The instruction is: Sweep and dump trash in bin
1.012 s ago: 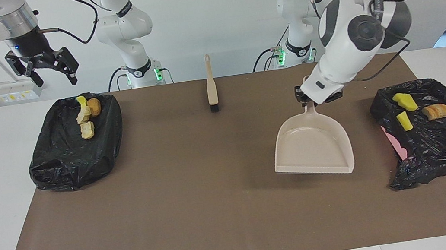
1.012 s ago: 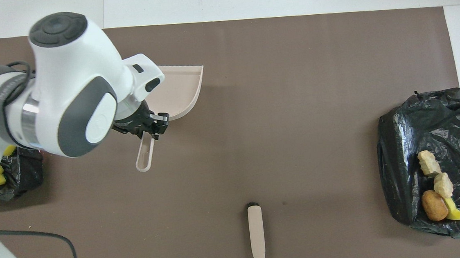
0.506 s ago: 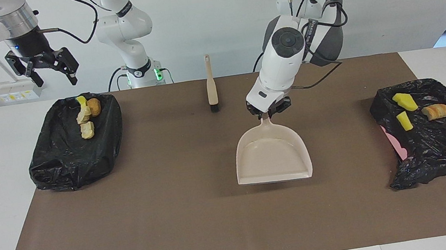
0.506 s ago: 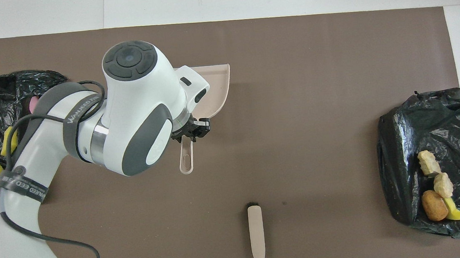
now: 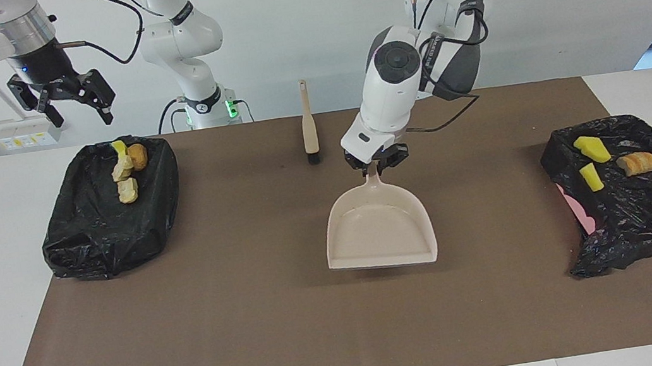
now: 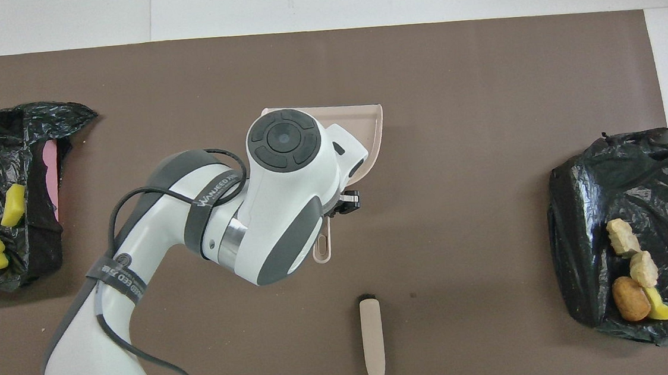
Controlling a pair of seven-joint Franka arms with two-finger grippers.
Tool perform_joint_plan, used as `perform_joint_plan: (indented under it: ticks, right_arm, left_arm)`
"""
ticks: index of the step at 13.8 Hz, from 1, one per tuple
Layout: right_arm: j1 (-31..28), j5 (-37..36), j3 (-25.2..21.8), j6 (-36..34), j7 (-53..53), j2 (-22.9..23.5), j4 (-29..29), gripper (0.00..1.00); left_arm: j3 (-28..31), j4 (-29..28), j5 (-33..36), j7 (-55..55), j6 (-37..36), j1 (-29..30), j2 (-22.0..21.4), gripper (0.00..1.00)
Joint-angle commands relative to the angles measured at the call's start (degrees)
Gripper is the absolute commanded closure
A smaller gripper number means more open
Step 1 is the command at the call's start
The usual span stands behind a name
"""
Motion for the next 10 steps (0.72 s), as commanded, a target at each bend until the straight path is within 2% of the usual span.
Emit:
perform_joint_plan:
  ticks: [1,3,10]
  right_arm:
    - [-0.1,-0.5,0.0,-1.1,-1.1,0.3,0.8,0.00]
    - [-0.1,-0.5,0.0,-1.1,-1.1,0.3,0.8,0.00]
    - [-0.1,-0.5,0.0,-1.1,-1.1,0.3,0.8,0.00]
  left_arm:
    - [1.1,3.6,3.7,-7.2,2.0,-3.8,5.7,1.00]
    - [1.1,7.7,4.8,-10.1,2.2,-5.1,10.3,1.00]
    - [0.9,8.4,4.3,-10.0,3.2,-4.3,12.4,1.00]
